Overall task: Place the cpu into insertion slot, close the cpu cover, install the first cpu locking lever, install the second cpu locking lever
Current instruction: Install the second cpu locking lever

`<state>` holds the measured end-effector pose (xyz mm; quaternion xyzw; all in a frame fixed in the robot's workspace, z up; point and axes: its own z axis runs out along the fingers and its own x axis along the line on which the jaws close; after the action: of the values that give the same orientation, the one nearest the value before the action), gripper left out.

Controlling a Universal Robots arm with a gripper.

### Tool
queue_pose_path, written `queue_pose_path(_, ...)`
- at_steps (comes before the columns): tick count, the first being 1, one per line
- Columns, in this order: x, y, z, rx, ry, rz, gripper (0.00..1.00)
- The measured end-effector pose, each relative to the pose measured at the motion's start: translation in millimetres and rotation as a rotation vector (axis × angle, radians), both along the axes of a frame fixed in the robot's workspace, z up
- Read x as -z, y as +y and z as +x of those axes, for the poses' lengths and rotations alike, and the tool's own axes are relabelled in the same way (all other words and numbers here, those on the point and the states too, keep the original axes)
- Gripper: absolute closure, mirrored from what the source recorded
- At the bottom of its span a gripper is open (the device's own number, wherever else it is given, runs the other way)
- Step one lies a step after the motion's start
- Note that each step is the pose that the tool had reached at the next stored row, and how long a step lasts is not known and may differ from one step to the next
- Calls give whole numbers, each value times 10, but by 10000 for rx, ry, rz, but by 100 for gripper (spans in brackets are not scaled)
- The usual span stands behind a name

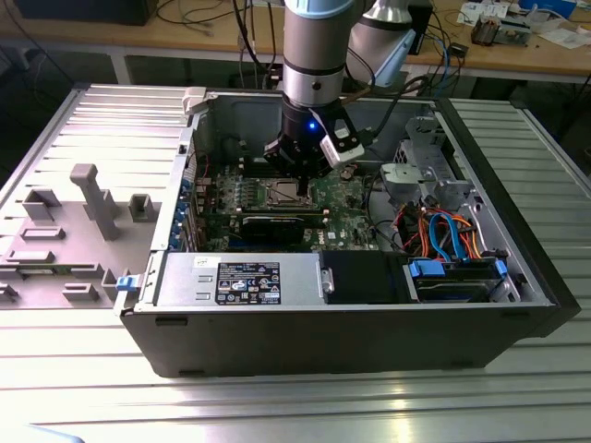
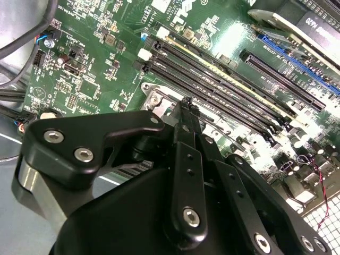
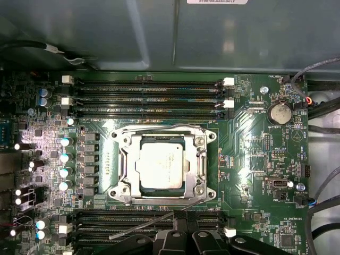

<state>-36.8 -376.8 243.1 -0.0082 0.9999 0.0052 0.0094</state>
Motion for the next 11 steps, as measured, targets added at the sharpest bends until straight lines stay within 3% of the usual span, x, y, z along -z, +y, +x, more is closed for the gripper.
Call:
queue_pose_path(5, 0, 0, -1, 0, 0, 1, 89)
queue_pose_path(6, 0, 0, -1, 0, 47, 1, 89)
queue_pose_path(8, 0, 0, 0, 0, 243, 6, 89)
queue_pose_path(11, 0, 0, -1, 1, 271, 10, 89)
